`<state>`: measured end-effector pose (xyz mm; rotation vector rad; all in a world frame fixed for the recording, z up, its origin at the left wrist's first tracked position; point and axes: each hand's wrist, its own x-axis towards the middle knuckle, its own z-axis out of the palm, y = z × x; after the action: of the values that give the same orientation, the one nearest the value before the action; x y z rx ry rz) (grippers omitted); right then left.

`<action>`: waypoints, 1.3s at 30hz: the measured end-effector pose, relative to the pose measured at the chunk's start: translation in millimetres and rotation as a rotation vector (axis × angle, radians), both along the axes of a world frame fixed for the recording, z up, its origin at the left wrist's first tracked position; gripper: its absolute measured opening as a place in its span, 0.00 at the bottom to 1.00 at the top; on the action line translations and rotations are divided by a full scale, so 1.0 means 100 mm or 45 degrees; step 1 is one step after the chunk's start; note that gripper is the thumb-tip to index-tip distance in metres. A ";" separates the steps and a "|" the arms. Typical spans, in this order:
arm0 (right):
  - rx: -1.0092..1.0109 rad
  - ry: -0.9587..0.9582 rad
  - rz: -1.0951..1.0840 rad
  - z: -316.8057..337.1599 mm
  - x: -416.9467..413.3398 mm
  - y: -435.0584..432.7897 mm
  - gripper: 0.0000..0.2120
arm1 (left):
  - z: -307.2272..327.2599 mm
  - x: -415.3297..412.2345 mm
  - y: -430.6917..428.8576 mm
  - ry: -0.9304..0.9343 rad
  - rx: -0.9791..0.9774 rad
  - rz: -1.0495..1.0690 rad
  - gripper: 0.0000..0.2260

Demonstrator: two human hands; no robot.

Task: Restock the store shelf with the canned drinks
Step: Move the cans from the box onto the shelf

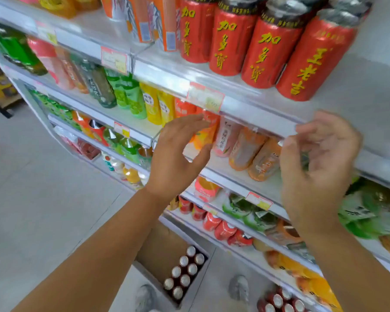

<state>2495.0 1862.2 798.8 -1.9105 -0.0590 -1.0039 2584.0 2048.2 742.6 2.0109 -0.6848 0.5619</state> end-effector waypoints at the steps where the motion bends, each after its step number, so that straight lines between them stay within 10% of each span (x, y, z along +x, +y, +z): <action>1: 0.001 0.164 0.108 -0.22 -0.09 0.12 0.22 | -0.27 -0.11 0.16 0.161 0.027 0.030 0.15; 7: -0.046 1.426 0.528 -2.22 -0.36 0.49 0.18 | -2.02 -0.84 0.86 1.322 0.416 0.193 0.11; 15: -0.377 2.020 0.619 -5.48 -0.42 0.69 0.15 | -4.72 -1.50 1.01 1.994 0.382 0.320 0.08; 20: -0.679 1.939 0.652 -7.24 -0.27 0.85 0.16 | -6.57 -1.66 0.94 2.091 0.491 0.270 0.05; 26: -1.275 1.448 0.930 -8.55 -0.19 0.80 0.32 | -7.95 -1.74 0.70 1.921 0.623 0.258 0.32; 32: -1.621 1.380 0.956 -9.05 -0.35 0.72 0.46 | -8.44 -1.85 0.52 1.923 0.742 0.216 0.41; 39: -1.429 1.388 0.784 -9.06 -0.35 0.86 0.33 | -8.42 -1.75 0.60 2.026 0.516 0.226 0.33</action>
<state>2460.1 1947.9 -107.4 -2.8825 -0.6240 0.7439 2409.2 2107.9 -99.6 2.1290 0.4093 -1.1375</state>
